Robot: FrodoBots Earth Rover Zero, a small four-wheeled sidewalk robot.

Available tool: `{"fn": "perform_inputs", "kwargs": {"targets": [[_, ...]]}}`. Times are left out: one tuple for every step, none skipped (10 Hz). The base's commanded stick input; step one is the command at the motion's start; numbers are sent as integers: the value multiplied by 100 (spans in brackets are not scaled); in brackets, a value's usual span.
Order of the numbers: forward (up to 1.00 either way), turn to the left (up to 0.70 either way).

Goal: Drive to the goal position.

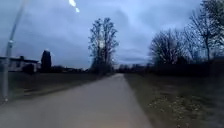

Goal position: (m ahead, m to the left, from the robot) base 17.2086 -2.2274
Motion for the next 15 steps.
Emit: {"fn": "perform_inputs", "kwargs": {"targets": [[100,4],[100,4],[100,4],[100,4],[100,4],[100,4],[100,4],[100,4],[100,4],[100,4],[100,4],[100,4],[100,4],[100,4],[100,4]]}}
